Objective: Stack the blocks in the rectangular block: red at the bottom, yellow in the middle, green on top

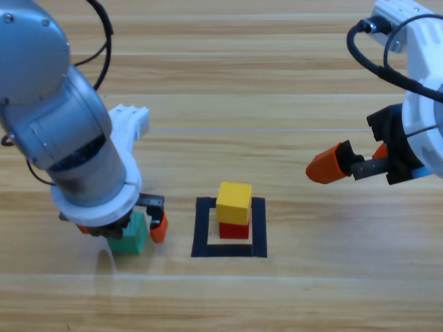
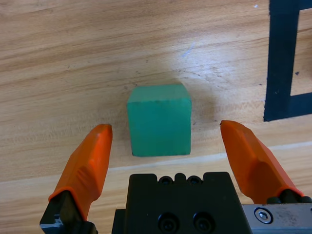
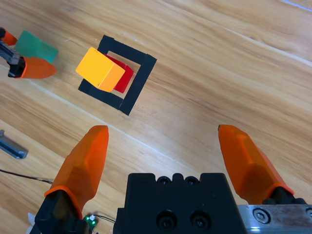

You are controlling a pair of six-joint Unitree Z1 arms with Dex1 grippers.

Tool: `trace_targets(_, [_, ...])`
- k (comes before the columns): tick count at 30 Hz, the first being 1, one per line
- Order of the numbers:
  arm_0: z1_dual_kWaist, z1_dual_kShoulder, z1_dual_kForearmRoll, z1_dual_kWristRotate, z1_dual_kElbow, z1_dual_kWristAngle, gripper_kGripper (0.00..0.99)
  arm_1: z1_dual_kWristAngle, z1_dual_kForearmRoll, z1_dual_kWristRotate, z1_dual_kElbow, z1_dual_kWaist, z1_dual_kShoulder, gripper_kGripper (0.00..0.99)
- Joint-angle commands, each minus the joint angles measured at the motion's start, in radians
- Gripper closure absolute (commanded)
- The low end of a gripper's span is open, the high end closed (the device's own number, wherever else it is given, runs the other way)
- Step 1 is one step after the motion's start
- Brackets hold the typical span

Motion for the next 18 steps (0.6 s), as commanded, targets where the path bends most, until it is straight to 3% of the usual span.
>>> trace_targets(1, [0.024, 0.071, -0.028, 0.015, 0.001, 0.019, 0.079, -0.013, -0.021, -0.011, 0.024, -0.027, 0.053, 0.0])
trace_targets(4, [0.034, 0.084, -0.034, 0.023, 0.005, 0.019, 0.145, -0.009, -0.021, -0.018, 0.024, -0.027, 0.054, 0.0])
trace_targets(7, [0.051, 0.084, -0.043, 0.04, 0.016, 0.019, 0.283, -0.006, -0.021, -0.021, 0.026, -0.027, 0.056, 0.0])
trace_targets(12, [0.082, 0.054, -0.041, 0.069, 0.03, 0.023, 0.737, 0.001, -0.022, -0.023, 0.026, -0.027, 0.06, 0.0])
trace_targets(18, [0.091, -0.022, 0.008, 0.095, -0.016, 0.023, 0.818, 0.004, -0.022, -0.026, 0.026, -0.027, 0.068, 0.0])
